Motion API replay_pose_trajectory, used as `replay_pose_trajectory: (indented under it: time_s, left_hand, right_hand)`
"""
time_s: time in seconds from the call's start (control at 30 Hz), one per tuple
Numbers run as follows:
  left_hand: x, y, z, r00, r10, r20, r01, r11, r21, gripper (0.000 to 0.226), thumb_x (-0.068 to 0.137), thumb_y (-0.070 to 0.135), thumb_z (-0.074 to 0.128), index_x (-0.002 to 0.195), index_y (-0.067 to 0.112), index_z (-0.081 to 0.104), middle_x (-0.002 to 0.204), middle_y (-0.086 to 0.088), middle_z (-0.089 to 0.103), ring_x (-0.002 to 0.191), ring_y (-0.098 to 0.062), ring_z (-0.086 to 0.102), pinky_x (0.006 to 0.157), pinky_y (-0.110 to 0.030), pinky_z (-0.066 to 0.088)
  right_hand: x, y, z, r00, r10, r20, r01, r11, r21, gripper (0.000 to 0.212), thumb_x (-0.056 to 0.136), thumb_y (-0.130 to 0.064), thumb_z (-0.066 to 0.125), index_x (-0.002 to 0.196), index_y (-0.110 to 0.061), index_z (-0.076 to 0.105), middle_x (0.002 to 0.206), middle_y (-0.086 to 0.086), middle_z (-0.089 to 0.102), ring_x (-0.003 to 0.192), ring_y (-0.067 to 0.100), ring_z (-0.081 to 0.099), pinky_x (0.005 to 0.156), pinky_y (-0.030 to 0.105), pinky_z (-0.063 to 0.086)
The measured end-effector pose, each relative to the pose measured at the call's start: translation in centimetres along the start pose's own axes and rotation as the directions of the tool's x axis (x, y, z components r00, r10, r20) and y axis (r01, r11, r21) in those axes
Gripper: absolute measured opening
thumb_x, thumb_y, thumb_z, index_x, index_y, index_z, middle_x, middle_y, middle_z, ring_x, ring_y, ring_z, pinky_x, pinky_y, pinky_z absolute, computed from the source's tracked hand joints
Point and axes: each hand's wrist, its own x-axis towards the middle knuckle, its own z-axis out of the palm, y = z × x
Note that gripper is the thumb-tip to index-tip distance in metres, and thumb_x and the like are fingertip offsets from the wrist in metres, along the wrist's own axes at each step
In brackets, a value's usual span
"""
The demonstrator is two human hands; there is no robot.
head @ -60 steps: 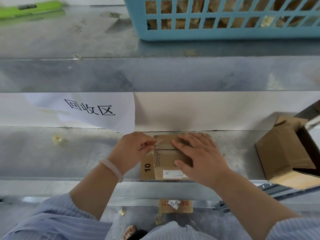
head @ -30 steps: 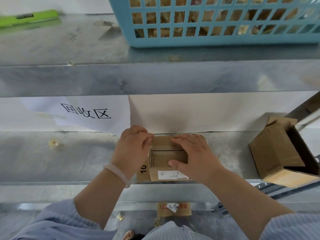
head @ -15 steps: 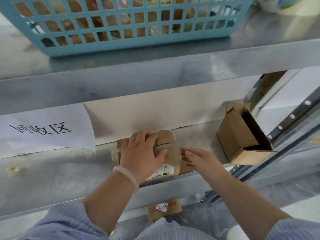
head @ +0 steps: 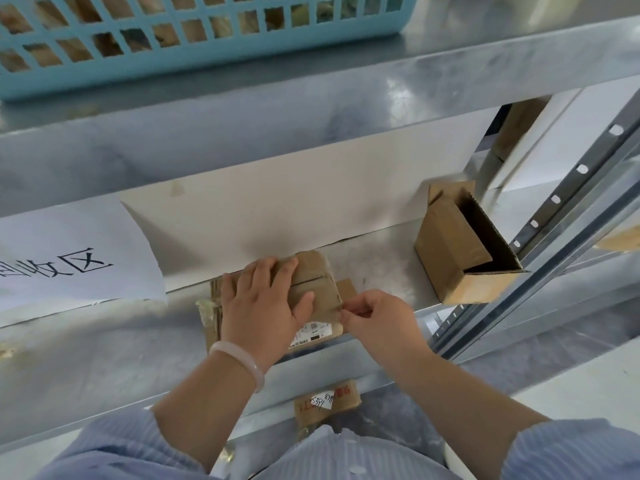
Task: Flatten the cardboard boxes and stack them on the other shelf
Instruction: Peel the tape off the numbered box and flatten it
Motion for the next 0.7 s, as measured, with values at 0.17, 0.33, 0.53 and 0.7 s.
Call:
replay_pose_trajectory:
  time_s: [0.17,0.33,0.53,0.7]
  left_hand:
    - [0.4,0.0,0.2,1.000,-0.022,-0.002,0.022,1.000,-0.015,0.068,0.085,0.067,0.020,0.141,0.033,0.037,0.142,0.003,0.040,0.133,-0.022,0.034,0.108,-0.053,0.024]
    - [1.0,0.5,0.4,0.998,-0.068,0.014,0.068,0.997,-0.047,0.068,0.083,0.068,0.019,0.142,0.036,0.030,0.145,0.006,0.034,0.136,-0.020,0.028,0.112,-0.055,0.018]
    - [0.9,0.3,0.6,0.998,-0.056,0.003,0.056,0.997,-0.060,0.068,0.084,0.069,0.018,0.142,0.036,0.031,0.143,0.006,0.035,0.135,-0.019,0.028,0.111,-0.055,0.018]
    - [0.8,0.1,0.6,0.999,-0.035,-0.001,0.035,0.998,-0.052,0.067,0.084,0.070,0.017,0.141,0.036,0.031,0.142,0.006,0.036,0.134,-0.021,0.030,0.111,-0.056,0.019]
  right_hand:
    - [-0.3,0.5,0.6,0.989,-0.133,-0.063,0.127,0.988,-0.085,0.020,0.073,-0.044,0.078,0.073,-0.032,0.062,0.073,-0.024,0.063,0.071,-0.009,0.058,0.054,0.006,0.043]
    - [0.1,-0.1,1.4,0.984,-0.146,-0.107,0.131,0.983,-0.130,0.031,0.072,-0.049,0.078,0.070,-0.029,0.055,0.070,-0.013,0.060,0.068,-0.003,0.056,0.051,0.009,0.040]
    - [-0.1,0.6,1.5,0.967,-0.219,-0.133,0.189,0.959,-0.209,0.010,0.085,-0.034,0.066,0.078,-0.032,0.060,0.085,-0.016,0.057,0.073,-0.001,0.055,0.061,0.011,0.039]
    - [-0.3,0.8,0.4,0.896,-0.423,-0.132,0.372,0.879,-0.298,0.005,0.091,-0.022,0.064,0.087,-0.019,0.065,0.091,-0.007,0.060,0.077,0.010,0.058,0.066,0.012,0.043]
